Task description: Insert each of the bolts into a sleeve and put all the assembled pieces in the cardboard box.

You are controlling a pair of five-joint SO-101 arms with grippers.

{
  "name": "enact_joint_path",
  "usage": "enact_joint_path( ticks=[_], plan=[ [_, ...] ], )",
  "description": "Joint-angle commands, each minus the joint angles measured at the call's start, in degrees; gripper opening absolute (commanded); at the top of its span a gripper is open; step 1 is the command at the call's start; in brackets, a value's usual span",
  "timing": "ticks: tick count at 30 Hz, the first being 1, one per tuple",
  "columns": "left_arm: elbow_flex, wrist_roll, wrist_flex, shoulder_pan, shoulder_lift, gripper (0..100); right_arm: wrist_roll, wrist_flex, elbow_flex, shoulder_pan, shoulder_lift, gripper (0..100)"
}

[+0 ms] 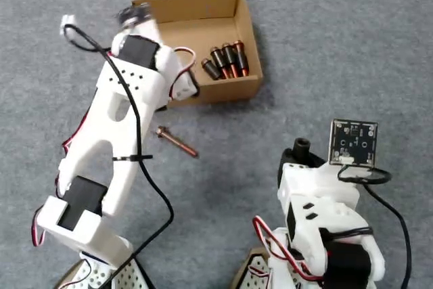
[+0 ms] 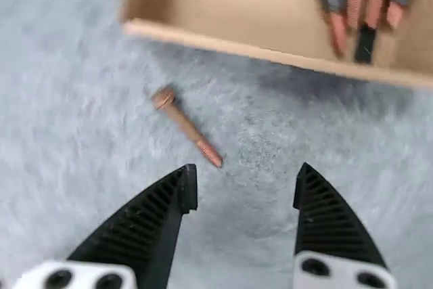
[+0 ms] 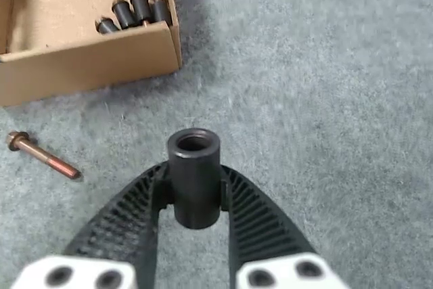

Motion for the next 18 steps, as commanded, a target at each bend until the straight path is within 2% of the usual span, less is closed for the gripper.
enact_joint_path(
  ticks=[1,11,18],
  plan=[
    [2.0,10.9,1.4,-1.4,-2.2,23,-0.4,-1.5,0.0,-0.9,-0.3,0.1],
    [16.9,18.0,2.3,1.6,-2.2,23,-0.4,-1.6,0.0,-0.9,-0.3,0.1],
    [25.1,20.0,-9.1,0.3,-1.3,23,-0.4,-1.6,0.0,-0.9,-0.3,0.1]
  ],
)
